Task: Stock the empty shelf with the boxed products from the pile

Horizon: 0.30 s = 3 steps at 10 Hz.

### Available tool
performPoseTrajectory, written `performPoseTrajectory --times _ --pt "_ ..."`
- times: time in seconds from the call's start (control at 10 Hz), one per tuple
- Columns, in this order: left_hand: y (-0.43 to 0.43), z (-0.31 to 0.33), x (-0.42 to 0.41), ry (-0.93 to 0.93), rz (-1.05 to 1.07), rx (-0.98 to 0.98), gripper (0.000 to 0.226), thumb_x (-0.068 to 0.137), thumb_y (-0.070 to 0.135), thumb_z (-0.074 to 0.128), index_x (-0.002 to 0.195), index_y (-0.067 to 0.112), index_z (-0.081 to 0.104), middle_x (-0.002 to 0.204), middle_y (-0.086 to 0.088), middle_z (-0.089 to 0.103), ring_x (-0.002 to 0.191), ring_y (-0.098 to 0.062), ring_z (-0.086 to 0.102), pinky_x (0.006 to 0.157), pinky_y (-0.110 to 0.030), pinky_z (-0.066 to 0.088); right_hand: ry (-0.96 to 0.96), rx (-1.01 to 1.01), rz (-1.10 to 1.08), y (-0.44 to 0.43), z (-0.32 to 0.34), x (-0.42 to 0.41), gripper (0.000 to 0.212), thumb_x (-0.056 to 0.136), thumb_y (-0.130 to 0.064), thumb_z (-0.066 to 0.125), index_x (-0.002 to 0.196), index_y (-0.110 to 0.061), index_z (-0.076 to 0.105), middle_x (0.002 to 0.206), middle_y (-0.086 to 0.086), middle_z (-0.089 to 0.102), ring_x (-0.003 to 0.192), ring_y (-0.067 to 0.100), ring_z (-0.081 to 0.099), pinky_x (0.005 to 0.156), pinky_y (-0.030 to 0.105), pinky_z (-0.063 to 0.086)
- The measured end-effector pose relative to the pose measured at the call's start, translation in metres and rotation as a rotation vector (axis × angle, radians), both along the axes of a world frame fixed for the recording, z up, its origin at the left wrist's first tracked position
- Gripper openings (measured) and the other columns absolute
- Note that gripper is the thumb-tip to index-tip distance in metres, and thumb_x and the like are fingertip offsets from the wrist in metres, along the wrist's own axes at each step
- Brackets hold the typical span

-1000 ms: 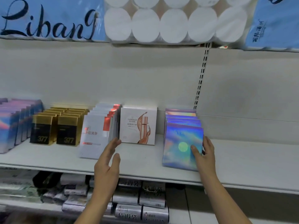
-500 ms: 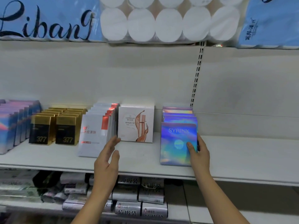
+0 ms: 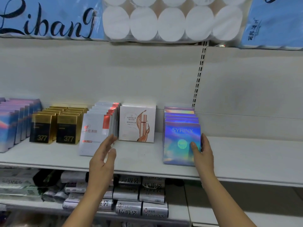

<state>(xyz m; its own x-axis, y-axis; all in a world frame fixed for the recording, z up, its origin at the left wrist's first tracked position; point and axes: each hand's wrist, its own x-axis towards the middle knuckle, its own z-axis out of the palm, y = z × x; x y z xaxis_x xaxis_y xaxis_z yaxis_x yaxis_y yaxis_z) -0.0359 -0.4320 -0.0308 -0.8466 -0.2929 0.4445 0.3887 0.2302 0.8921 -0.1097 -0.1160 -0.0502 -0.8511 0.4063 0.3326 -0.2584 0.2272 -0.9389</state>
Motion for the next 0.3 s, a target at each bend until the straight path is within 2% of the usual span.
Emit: performPoseTrajectory --times 0.1,0.2,0.3 --pt "0.0 0.0 0.0 -0.077 -0.035 -0.116 0.047 0.095 0.042 0.052 0.141 0.045 0.05 0.147 0.019 0.051 0.135 -0.005 0.046 0.111 -0.038 0.04 -0.018 0.023 0.049 0.004 0.008 0.009 0.058 0.101 -0.024 0.059 0.153 -0.028 0.036 0.14 -0.017 0.045 0.113 -0.008 0.049 0.074 -0.001 0.041" --pt "0.008 0.003 0.001 -0.102 -0.082 -0.178 0.047 0.1 0.037 0.058 0.143 0.049 0.043 0.152 0.017 0.045 0.137 -0.007 0.042 0.108 -0.033 0.037 0.012 0.01 0.083 0.001 0.019 0.023 0.058 0.099 -0.03 0.061 0.152 -0.036 0.037 0.141 -0.022 0.044 0.112 -0.015 0.049 0.087 0.011 0.047" --pt "0.012 0.009 0.0 -0.094 -0.083 -0.176 0.051 0.101 0.032 0.057 0.146 0.048 0.041 0.154 0.017 0.042 0.139 -0.006 0.039 0.113 -0.036 0.036 0.051 -0.012 0.078 -0.004 0.029 0.036 0.057 0.098 -0.029 0.063 0.148 -0.041 0.039 0.139 -0.028 0.044 0.127 0.0 0.043 0.103 0.031 0.046"
